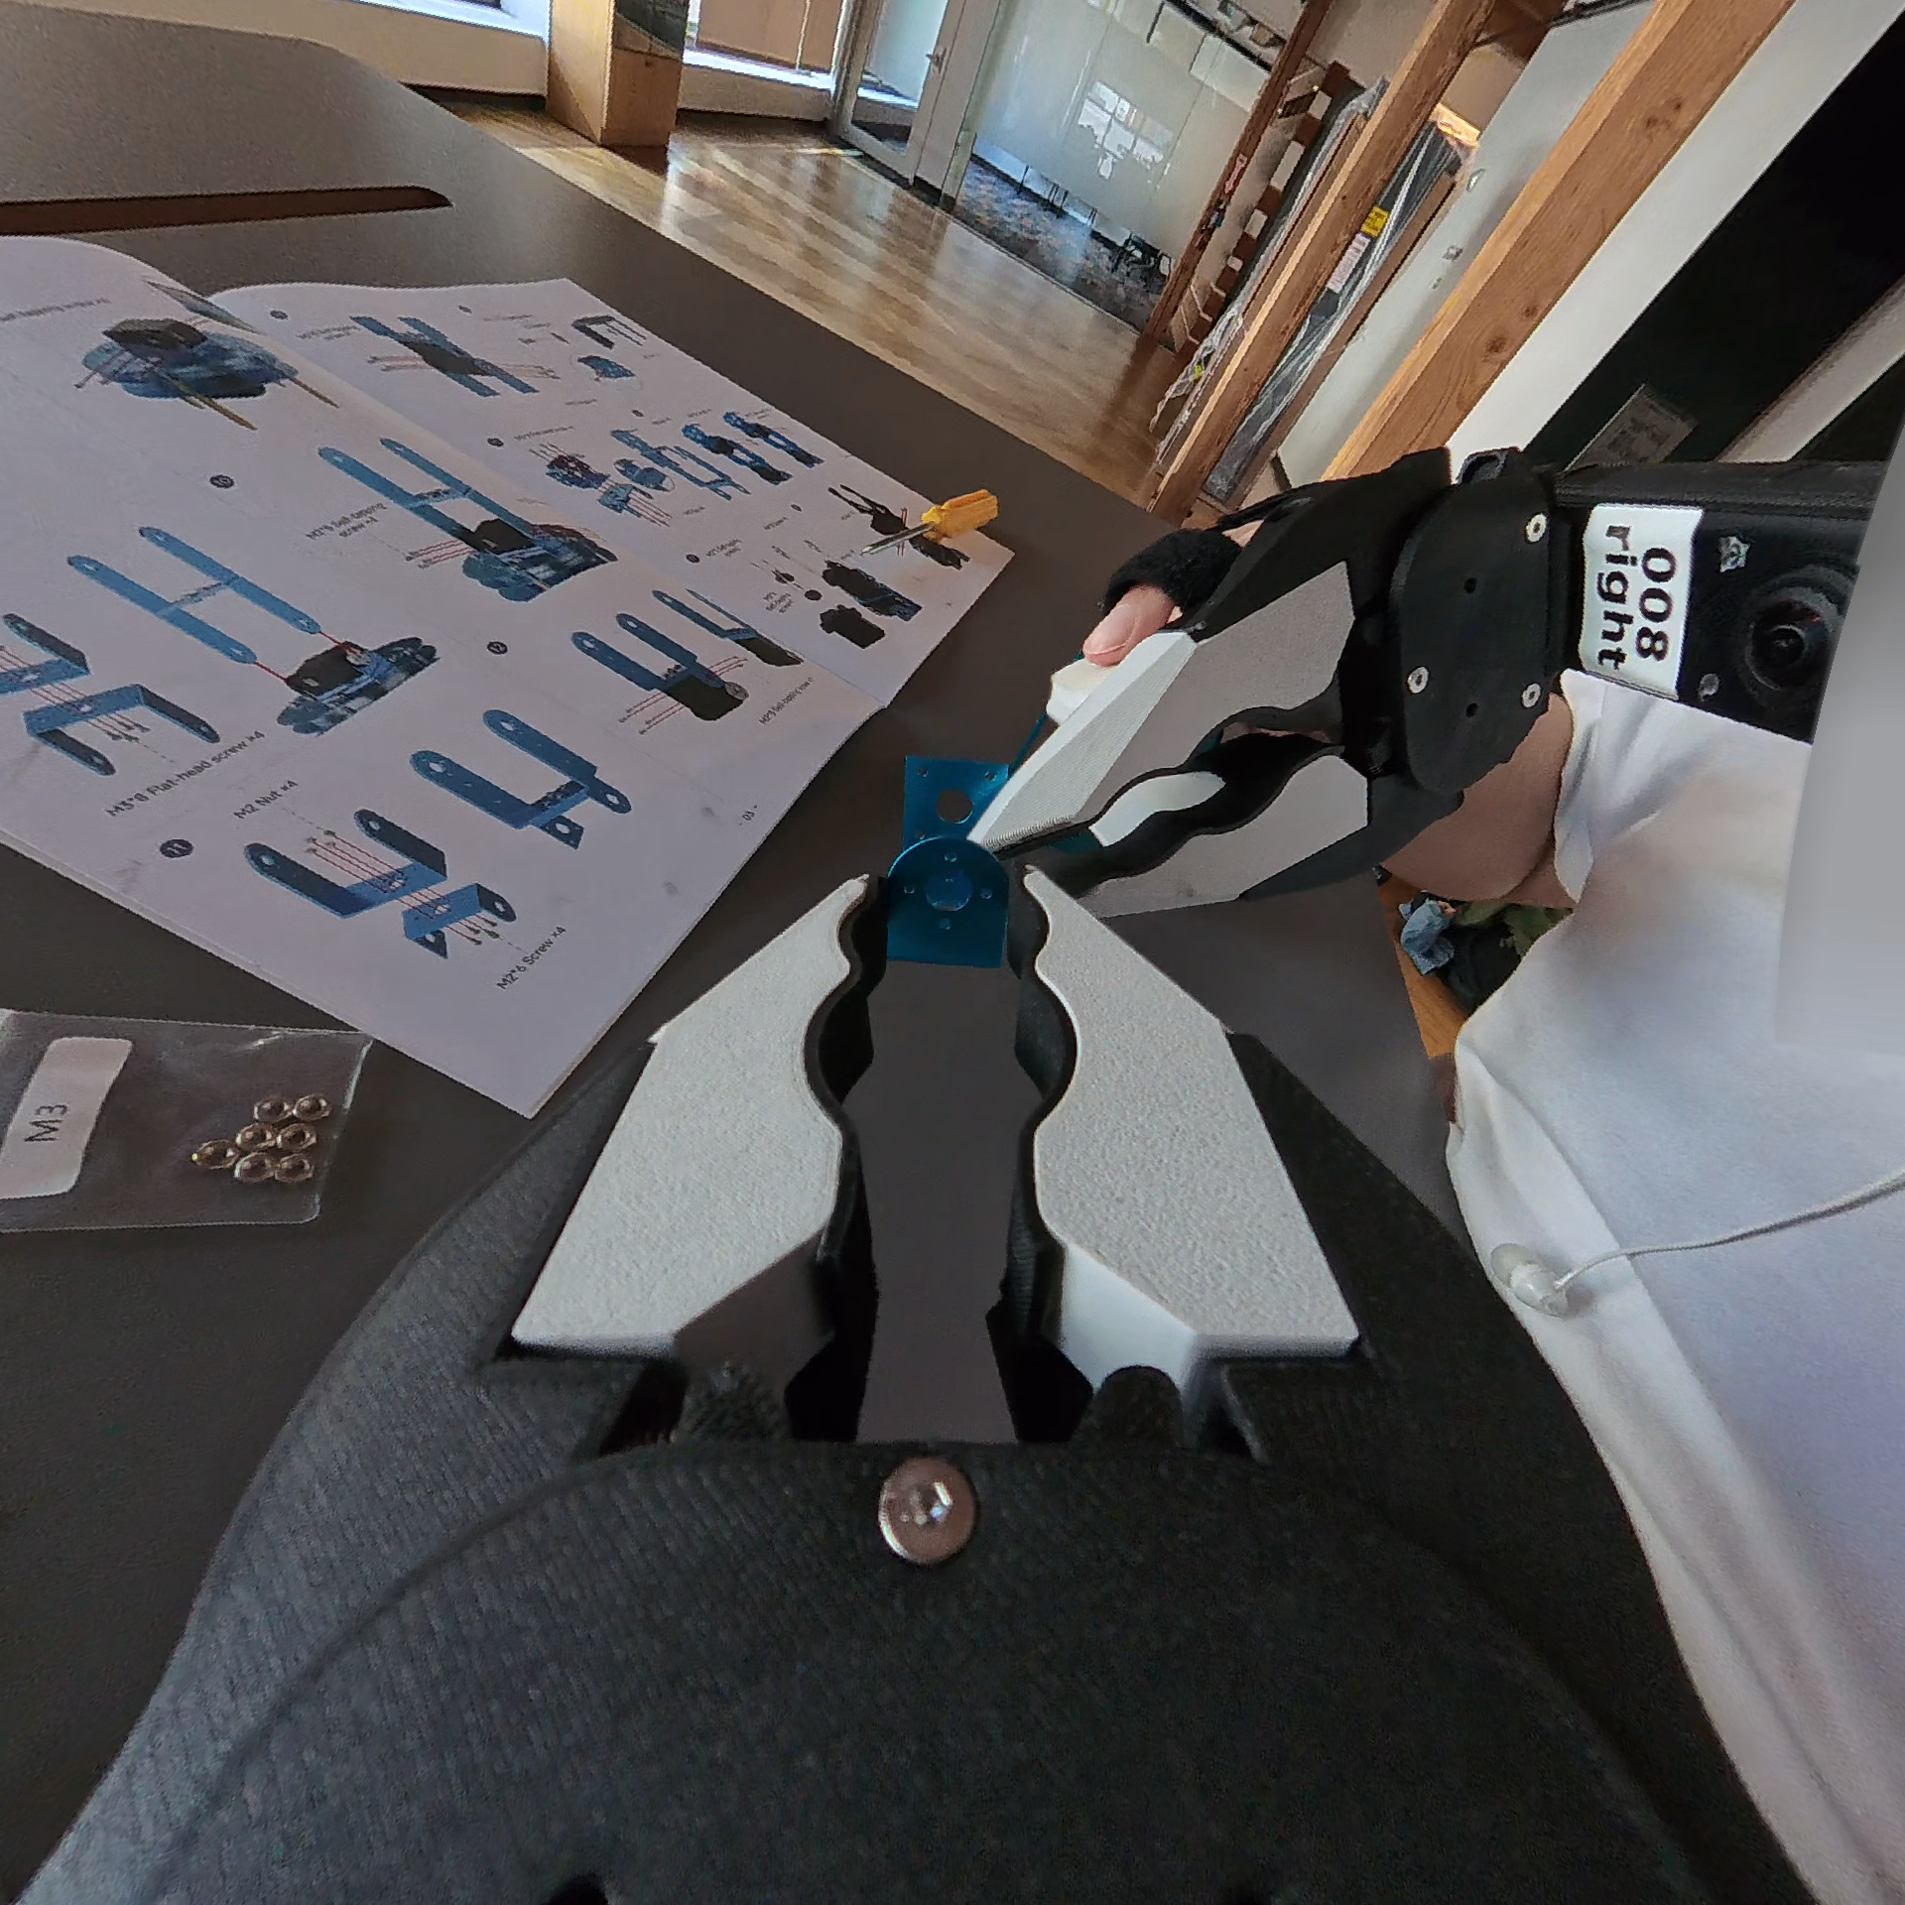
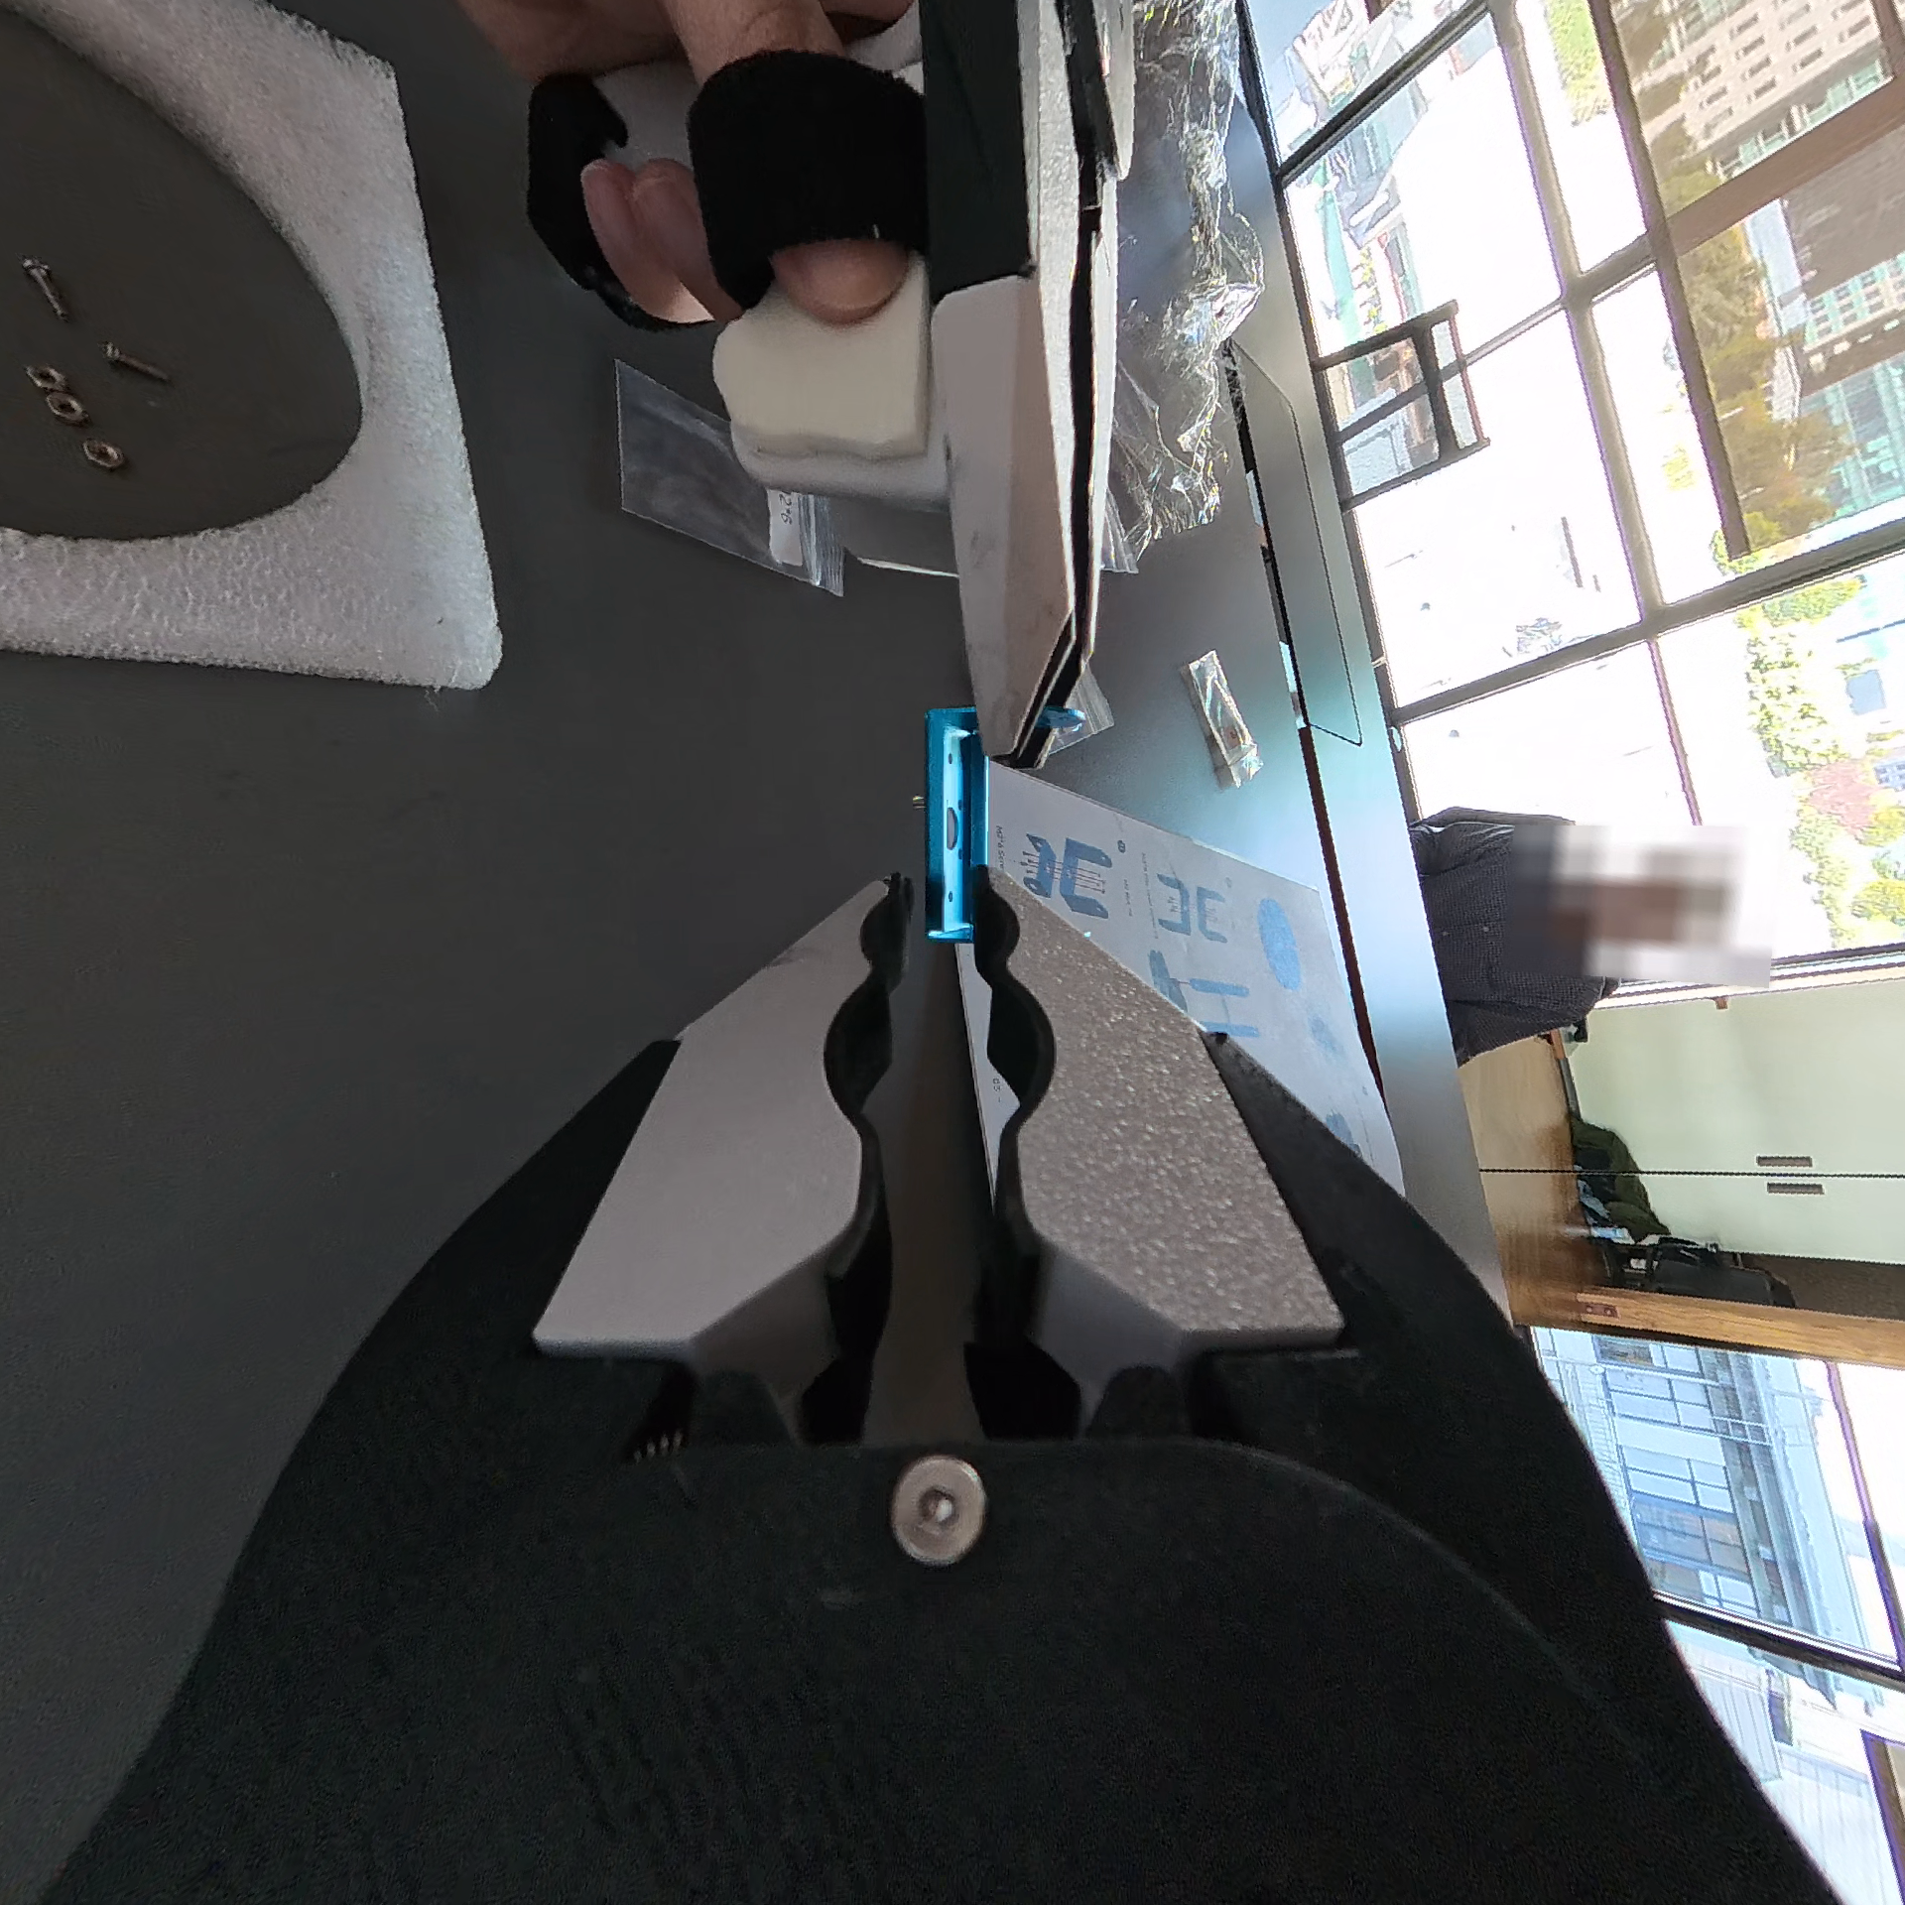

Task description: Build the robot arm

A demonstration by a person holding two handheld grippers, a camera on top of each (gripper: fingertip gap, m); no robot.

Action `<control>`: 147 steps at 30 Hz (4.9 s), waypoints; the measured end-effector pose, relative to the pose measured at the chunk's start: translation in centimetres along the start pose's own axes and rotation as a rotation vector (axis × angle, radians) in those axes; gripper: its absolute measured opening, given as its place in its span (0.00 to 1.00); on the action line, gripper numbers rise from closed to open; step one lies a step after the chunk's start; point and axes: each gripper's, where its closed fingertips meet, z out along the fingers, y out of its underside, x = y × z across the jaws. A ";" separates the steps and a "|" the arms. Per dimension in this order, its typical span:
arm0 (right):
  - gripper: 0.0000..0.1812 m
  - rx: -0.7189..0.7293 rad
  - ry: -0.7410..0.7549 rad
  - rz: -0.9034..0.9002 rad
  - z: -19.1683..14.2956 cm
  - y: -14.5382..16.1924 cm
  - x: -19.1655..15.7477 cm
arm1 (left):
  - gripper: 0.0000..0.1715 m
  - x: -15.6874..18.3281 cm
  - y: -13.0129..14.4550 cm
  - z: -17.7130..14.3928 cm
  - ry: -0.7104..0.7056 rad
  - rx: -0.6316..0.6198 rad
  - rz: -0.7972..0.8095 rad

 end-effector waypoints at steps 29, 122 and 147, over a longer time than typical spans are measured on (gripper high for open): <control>0.23 0.000 -0.348 0.338 -12.1 7.6 -3.5 | 0.13 2.1 -2.7 -0.5 0.097 0.146 -0.062; 0.00 0.504 0.467 0.572 -8.7 -4.5 7.6 | 0.13 7.8 -13.7 -0.3 -0.114 0.720 -0.140; 0.00 0.488 0.472 0.607 -8.0 -5.1 8.5 | 0.13 6.7 -13.8 0.0 -0.151 0.728 -0.148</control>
